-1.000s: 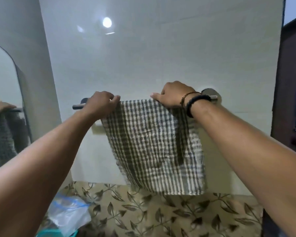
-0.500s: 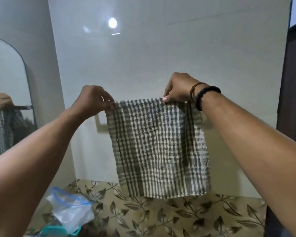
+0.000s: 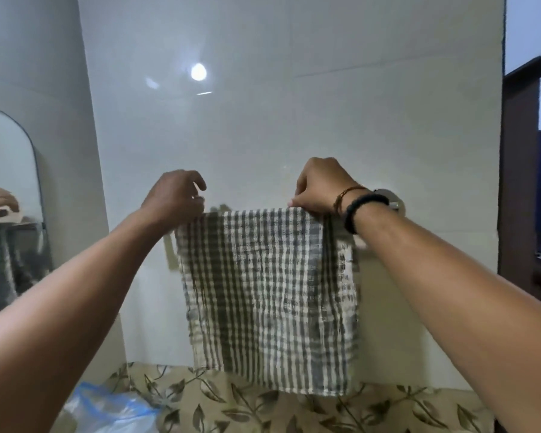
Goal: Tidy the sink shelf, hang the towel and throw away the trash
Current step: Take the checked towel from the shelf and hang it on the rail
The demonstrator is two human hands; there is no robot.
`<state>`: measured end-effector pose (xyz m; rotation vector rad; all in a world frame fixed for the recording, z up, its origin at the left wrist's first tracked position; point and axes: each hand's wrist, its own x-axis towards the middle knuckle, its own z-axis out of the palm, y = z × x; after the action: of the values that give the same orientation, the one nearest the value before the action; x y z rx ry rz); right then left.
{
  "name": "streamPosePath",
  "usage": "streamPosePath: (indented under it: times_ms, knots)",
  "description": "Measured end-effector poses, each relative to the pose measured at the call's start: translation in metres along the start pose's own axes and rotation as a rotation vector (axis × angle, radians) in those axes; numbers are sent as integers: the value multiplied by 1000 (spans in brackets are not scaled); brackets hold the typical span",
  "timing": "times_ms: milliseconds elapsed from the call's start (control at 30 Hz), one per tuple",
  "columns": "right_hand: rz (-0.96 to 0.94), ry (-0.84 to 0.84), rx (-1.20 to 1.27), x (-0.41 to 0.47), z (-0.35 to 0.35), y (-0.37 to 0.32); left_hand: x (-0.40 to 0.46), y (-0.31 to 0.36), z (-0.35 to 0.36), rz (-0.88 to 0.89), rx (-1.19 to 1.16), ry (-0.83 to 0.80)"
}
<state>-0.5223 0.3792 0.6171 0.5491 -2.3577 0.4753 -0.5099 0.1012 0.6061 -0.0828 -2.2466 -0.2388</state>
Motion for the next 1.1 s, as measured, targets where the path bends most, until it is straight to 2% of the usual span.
streamPosePath:
  times_ms: [100,233,467,633,767,867,1000,1100]
  knots:
    - [-1,-133,11,-2,-16,6,-12,-5,-3,120,-106,-65]
    - [4,-267,-69,-2,-31,14,-21,-15,-6,191,-97,-102]
    - [5,-352,-45,-10,-33,21,-29,-28,7,97,-7,-90]
    - [26,-370,-171,-13,-45,30,-30,-34,4,52,-12,-104]
    - [78,-462,-227,-11,-53,29,-30,-35,2,53,-18,-106]
    - [87,-385,-317,-11,-50,22,-31,-33,0,91,6,-96]
    - [73,-219,-208,-7,-42,16,-42,-35,-6,208,-10,96]
    - [8,-94,-256,-6,-31,14,-54,-38,-7,227,-20,160]
